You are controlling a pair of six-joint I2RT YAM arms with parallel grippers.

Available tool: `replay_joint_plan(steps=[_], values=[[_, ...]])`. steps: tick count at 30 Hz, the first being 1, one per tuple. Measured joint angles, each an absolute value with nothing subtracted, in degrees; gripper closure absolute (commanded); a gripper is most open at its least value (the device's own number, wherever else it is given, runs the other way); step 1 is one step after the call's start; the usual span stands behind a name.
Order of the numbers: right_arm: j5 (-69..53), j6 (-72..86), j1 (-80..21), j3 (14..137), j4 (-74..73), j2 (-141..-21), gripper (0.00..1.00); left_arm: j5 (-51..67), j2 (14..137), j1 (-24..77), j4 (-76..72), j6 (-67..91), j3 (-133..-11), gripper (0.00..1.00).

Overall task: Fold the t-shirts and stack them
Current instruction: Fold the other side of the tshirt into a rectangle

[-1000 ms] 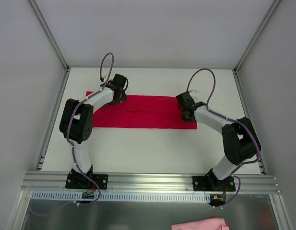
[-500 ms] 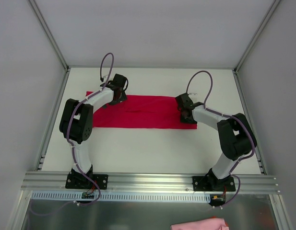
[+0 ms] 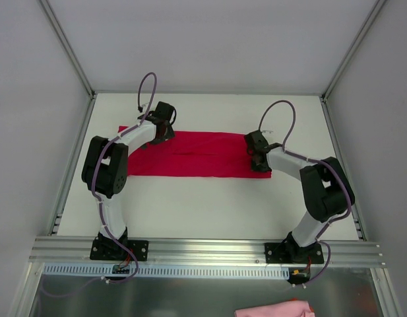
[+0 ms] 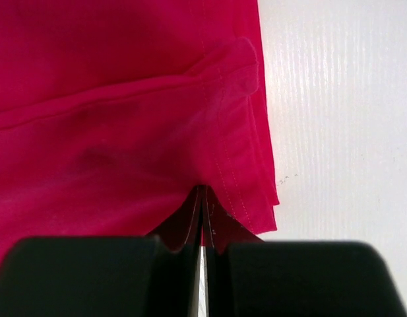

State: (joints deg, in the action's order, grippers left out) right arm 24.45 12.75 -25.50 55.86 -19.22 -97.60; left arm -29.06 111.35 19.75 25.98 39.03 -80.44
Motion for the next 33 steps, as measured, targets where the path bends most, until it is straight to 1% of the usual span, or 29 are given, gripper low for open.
replay_joint_plan(steps=[7, 17, 18, 19, 20, 21, 22, 23, 24, 25, 27, 30, 31, 32, 33], values=[[24.25, 12.82, -25.36, 54.0, -19.16, -94.83, 0.99, -29.02, 112.53, 19.38, 25.93, 38.89, -80.6, 0.01], [28.32, 14.04, -27.79, 51.59, -22.02, -83.64, 0.99, -28.67, 118.24, 19.35, 27.83, 38.89, -85.25, 0.01], [28.75, 14.2, -28.14, 51.51, -22.31, -82.98, 0.96, -28.62, 118.32, 19.14, 27.97, 38.87, -85.52, 0.01], [29.21, 14.37, -28.49, 51.37, -22.72, -82.41, 0.86, -28.53, 118.5, 19.05, 28.05, 38.87, -85.76, 0.01], [29.47, 14.7, -28.77, 51.33, -23.22, -82.06, 0.6, -28.51, 118.63, 19.03, 28.08, 38.89, -85.86, 0.01], [29.89, 15.11, -29.02, 51.33, -23.81, -81.89, 0.52, -28.47, 118.72, 19.03, 28.16, 38.89, -85.89, 0.01], [30.41, 15.14, -29.21, 51.33, -24.36, -81.84, 0.47, -28.45, 118.74, 19.03, 28.16, 38.89, -85.91, 0.01], [31.14, 14.96, -29.5, 51.33, -25.04, -81.84, 0.45, -28.45, 118.74, 19.03, 28.18, 38.89, -85.91, 0.01], [31.9, 14.92, -29.71, 51.33, -25.82, -81.84, 0.46, -28.45, 118.74, 19.03, 28.18, 38.89, -85.93, 0.01], [32.84, 15.03, -30.0, 51.33, -26.55, -81.84, 0.5, -28.45, 118.74, 19.03, 28.21, 38.87, -85.97, 0.01], [34.46, 15.11, -30.52, 51.33, -27.49, -81.73, 0.53, -28.45, 118.74, 19.0, 28.32, 38.85, -86.0, 0.01], [35.57, 14.92, -30.81, 51.33, -27.22, -81.14, 0.64, -28.42, 118.74, 19.0, 28.32, 38.74, -86.02, 0.01], [35.55, 14.46, -30.79, 51.44, -26.63, -81.06, 0.76, -28.42, 118.74, 19.0, 28.32, 38.7, -86.02, 0.01], [35.48, 13.91, -30.76, 51.99, -26.17, -81.32, 0.85, -28.42, 118.74, 19.0, 28.32, 38.65, -86.02, 0.01], [35.35, 13.34, -30.65, 52.9, -25.8, -82.02, 0.9, -28.42, 118.74, 19.0, 28.32, 38.54, -86.02, 0.01]])
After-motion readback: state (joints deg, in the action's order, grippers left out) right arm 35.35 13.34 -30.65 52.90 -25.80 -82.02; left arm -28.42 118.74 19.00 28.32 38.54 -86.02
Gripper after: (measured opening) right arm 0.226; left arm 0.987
